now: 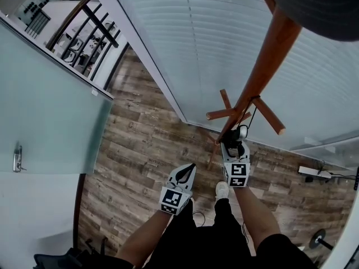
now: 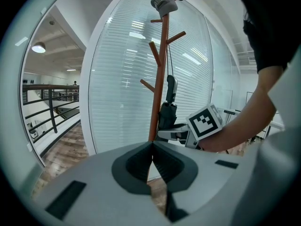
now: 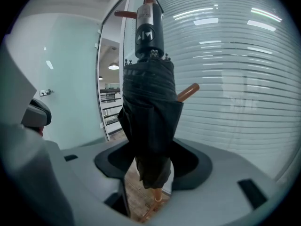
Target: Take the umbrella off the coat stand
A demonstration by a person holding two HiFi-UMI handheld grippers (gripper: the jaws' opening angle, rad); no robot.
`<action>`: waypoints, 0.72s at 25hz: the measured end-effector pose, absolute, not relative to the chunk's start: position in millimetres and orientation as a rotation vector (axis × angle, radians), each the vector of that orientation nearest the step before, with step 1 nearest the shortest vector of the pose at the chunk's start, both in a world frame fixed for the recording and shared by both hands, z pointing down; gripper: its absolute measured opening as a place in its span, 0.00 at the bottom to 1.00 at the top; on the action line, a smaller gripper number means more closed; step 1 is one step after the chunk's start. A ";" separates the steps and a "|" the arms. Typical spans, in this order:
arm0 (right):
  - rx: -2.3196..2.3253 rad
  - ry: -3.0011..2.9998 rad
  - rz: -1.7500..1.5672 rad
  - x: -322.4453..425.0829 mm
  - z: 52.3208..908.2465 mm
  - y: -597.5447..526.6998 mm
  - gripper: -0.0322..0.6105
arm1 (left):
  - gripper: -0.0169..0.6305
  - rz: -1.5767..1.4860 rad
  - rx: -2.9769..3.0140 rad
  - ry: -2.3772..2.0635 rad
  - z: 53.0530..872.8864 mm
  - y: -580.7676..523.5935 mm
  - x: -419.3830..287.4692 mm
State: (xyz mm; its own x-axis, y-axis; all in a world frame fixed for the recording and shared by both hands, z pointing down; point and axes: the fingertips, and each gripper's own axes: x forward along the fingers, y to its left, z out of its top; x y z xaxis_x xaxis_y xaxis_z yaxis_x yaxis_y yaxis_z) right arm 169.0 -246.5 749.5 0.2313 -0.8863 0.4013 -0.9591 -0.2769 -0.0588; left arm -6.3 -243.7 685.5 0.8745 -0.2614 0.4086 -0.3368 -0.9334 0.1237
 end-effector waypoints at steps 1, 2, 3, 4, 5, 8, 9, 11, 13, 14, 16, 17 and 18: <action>2.301 -1.759 0.526 167.8 744.1 -245.9 0.42 | 0.05 0.579 2.858 -0.457 683.7 -243.5 -5.4; 2.300 -1.770 0.515 166.2 738.3 -245.4 0.42 | 0.05 0.575 2.862 -0.455 682.0 -243.5 -4.7; 2.298 -1.782 0.502 164.4 732.5 -244.8 0.42 | 0.05 0.572 2.865 -0.454 680.6 -243.4 -4.0; 2.299 -1.795 0.490 162.5 726.5 -243.8 0.42 | 0.05 0.569 2.868 -0.453 679.3 -243.1 -3.4; 2.300 -1.808 0.479 160.9 720.2 -242.4 0.42 | 0.05 0.565 2.869 -0.455 677.9 -242.8 -2.7; 2.312 -1.835 0.457 158.1 700.9 -236.2 0.42 | 0.05 0.549 2.862 -0.475 673.9 -242.7 -2.1; 2.317 -1.843 0.451 157.2 694.2 -233.9 0.42 | 0.05 0.542 2.859 -0.482 672.5 -242.7 -2.0; 2.325 -1.862 0.433 155.0 679.8 -230.4 0.42 | 0.05 0.530 2.859 -0.486 668.2 -243.1 -0.9; 2.327 -1.884 0.405 152.1 665.3 -228.1 0.42 | 0.05 0.520 2.867 -0.484 663.6 -244.4 1.3; 2.325 -1.893 0.389 150.5 658.7 -227.0 0.42 | 0.05 0.515 2.872 -0.482 661.4 -245.0 2.6; 2.319 -1.906 0.357 147.4 645.8 -224.3 0.42 | 0.05 0.500 2.883 -0.472 655.5 -245.3 6.2; 2.319 -1.912 0.341 146.5 638.8 -223.1 0.42 | 0.05 0.491 2.889 -0.463 651.2 -245.0 8.7; 2.323 -1.920 0.324 146.1 631.2 -222.2 0.42 | 0.05 0.481 2.893 -0.456 647.2 -244.7 11.1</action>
